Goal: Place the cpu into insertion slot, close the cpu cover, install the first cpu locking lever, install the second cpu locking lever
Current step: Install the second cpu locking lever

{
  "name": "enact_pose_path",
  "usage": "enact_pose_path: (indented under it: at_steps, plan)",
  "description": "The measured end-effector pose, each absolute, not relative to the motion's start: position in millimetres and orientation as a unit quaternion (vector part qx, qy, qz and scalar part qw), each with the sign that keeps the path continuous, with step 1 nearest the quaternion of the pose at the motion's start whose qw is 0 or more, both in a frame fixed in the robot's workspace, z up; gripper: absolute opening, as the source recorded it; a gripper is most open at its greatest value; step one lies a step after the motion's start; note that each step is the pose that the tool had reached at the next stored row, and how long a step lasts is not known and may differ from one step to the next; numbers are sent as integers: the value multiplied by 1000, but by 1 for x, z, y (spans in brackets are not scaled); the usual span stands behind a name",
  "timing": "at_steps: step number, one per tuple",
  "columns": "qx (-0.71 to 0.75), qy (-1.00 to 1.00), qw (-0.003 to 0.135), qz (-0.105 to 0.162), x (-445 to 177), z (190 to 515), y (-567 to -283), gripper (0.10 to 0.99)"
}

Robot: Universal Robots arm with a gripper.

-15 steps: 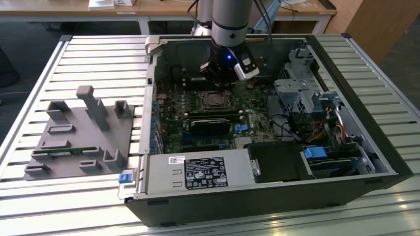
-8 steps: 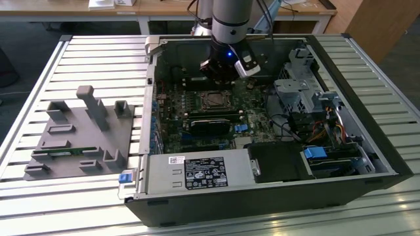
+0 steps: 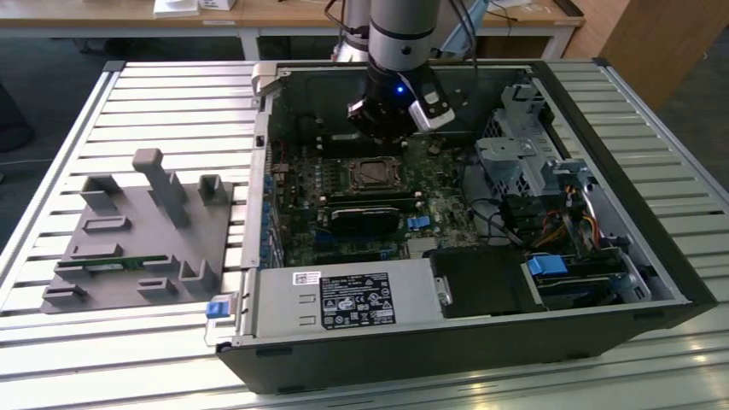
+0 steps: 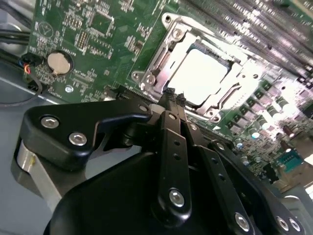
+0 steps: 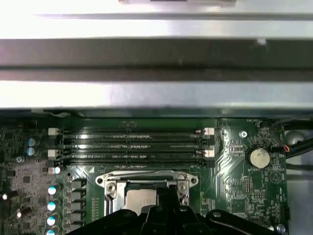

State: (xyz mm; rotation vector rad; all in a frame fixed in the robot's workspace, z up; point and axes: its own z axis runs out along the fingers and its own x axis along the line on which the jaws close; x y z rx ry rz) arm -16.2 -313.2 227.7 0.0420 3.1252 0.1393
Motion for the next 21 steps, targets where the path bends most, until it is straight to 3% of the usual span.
enact_pose_path:
  at_steps: [21]
  plan:
    - [14, 999, 2, 46, -16, 234, -350, 106]
